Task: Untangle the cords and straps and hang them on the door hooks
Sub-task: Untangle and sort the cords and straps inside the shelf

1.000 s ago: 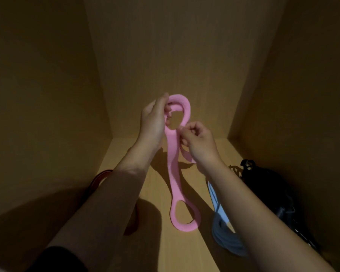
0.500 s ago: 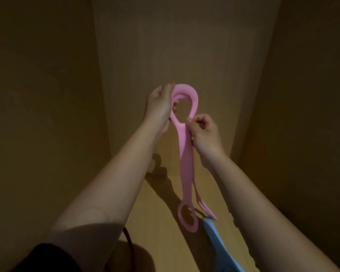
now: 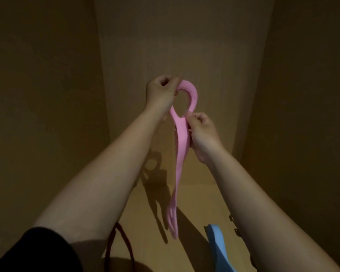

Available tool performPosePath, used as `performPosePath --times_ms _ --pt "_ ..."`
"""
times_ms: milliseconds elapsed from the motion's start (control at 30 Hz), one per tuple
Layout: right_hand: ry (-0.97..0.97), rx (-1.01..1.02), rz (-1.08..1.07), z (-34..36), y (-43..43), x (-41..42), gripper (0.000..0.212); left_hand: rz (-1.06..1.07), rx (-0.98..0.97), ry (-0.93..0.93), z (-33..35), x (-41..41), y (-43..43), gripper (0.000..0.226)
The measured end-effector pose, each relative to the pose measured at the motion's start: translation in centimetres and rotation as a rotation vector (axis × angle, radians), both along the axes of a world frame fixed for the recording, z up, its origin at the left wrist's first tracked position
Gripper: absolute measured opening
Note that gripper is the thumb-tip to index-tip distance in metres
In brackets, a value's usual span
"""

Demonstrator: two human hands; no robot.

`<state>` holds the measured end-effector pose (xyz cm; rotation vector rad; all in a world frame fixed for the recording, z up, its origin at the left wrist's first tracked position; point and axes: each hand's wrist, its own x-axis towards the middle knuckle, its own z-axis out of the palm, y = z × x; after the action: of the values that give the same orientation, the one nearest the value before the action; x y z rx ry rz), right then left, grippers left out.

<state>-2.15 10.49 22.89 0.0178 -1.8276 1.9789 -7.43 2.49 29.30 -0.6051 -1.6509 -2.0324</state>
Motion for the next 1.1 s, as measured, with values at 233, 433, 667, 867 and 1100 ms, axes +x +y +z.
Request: performPosePath --times_ms 233,433,667,867,1100 --pt "0.022 0.089 -0.080 -0.8 -0.1 0.2 0.022 -0.003 -0.032 0.003 -0.2 0.3 0.0 0.028" --pt "-0.046 0.037 0.030 -2.4 0.2 0.3 0.050 0.020 -0.004 0.017 -0.5 0.4 0.1 0.030" --pt "-0.031 0.352 -0.099 -4.6 -0.2 -0.4 0.033 0.046 0.007 0.025 -1.4 0.3 0.6 0.034" --pt "-0.020 0.640 -0.250 -4.8 -0.8 -1.0 0.023 0.076 0.036 -0.016 -2.2 0.3 0.4 0.035" --pt "-0.166 0.385 0.009 -6.1 -1.0 -0.7 0.023 0.076 0.038 -0.113 -3.0 0.5 -0.3 0.025"
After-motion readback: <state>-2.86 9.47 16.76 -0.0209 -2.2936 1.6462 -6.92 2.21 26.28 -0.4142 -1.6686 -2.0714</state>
